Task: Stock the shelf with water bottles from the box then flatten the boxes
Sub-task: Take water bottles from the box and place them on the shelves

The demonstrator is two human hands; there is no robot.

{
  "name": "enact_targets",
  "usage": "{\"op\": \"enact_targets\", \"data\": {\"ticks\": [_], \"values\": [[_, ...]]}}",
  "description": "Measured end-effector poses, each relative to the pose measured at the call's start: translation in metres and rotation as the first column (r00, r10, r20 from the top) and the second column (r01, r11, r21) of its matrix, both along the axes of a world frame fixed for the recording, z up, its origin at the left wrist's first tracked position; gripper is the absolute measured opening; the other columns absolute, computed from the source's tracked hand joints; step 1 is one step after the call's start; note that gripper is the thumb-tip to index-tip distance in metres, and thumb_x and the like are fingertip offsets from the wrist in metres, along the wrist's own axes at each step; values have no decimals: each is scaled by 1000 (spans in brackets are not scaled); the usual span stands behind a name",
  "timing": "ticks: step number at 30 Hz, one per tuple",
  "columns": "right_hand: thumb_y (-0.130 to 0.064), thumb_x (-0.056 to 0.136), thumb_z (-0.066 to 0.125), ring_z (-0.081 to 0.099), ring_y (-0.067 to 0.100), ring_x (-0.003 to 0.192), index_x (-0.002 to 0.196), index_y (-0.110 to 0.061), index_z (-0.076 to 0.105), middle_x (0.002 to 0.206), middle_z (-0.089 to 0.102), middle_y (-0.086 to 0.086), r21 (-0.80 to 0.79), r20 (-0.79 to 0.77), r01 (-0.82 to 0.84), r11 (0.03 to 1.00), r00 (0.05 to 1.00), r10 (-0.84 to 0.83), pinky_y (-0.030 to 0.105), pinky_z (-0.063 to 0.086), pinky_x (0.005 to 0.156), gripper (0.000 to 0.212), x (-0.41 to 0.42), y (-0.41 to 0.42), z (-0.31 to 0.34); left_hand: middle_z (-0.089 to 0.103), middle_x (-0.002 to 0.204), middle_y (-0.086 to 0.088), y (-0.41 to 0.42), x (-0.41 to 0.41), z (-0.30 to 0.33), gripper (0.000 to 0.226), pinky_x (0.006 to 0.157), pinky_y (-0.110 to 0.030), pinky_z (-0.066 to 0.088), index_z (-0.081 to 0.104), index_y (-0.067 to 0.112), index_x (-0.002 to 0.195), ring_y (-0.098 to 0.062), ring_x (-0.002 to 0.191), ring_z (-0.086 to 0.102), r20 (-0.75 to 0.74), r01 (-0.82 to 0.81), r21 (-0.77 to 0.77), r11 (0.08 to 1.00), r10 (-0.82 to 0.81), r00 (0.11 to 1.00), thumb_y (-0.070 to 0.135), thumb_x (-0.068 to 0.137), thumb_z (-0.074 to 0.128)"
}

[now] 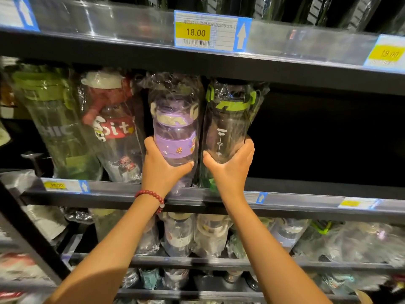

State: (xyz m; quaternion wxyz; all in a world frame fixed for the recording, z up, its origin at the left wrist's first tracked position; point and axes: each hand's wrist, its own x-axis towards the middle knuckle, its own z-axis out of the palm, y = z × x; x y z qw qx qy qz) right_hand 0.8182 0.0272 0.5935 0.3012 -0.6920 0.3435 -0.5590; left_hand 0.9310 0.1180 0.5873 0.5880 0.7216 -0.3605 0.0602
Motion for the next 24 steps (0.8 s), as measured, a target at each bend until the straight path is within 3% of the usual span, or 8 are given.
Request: {"op": "enact_targets", "data": {"ticks": [5, 9, 15, 18, 21, 24], "values": [[-40, 64, 84, 40, 22, 113, 133, -2, 34, 122, 41, 9, 15, -92, -55, 998, 994, 56, 33, 40, 97, 93, -11, -3, -8, 46, 120, 4, 6, -3, -4, 88, 85, -26, 45, 32, 9, 124, -15, 108, 51, 13, 13, -4, 1000, -13, 1000, 29, 59, 87], [-41, 64, 84, 39, 26, 109, 125, 2, 39, 117, 42, 13, 7, -235, -49, 999, 971, 49, 33, 39, 90, 87, -14, 0, -18, 44, 133, -3, 12, -3, -7, 102, 96, -40, 47, 28, 12, 134, -20, 121, 47, 6, 22, 40, 999, -22, 1000, 45, 56, 85], [-36, 66, 83, 49, 29, 112, 126, -7, 40, 119, 52, 10, 61, -331, -7, 998, 943, 27, 42, 46, 90, 80, -20, -5, -22, 36, 147, -2, 22, -4, -10, 126, 103, -42, 43, 17, 18, 145, -19, 132, 40, 14, 17, 139, 990, -19, 1000, 71, 47, 75], [-36, 68, 82, 52, 24, 105, 110, -16, 42, 108, 52, -1, 48, -352, -10, 999, 936, 26, 32, 45, 82, 61, -22, -4, -21, 39, 145, -1, 25, -7, -14, 116, 101, -38, 43, 19, 17, 145, -19, 129, 42, 34, -5, 139, 990, 1, 999, 58, 55, 80], [-36, 69, 82, 53, 19, 104, 115, -17, 45, 110, 52, -3, 59, -371, -43, 997, 927, 62, 23, 37, 76, 62, -26, -4, -15, 48, 137, -1, 26, -10, -16, 97, 94, -36, 47, 28, 17, 140, -21, 122, 49, 63, -31, 120, 992, 24, 998, 43, 65, 81], [-36, 69, 83, 53, 16, 104, 119, -16, 45, 113, 53, -3, 61, -368, -83, 995, 924, 100, 20, 35, 75, 66, -28, -6, -13, 49, 135, -3, 23, -11, -14, 93, 93, -36, 47, 29, 15, 139, -22, 121, 49, 66, -51, 115, 992, 44, 997, 42, 67, 80]]}}
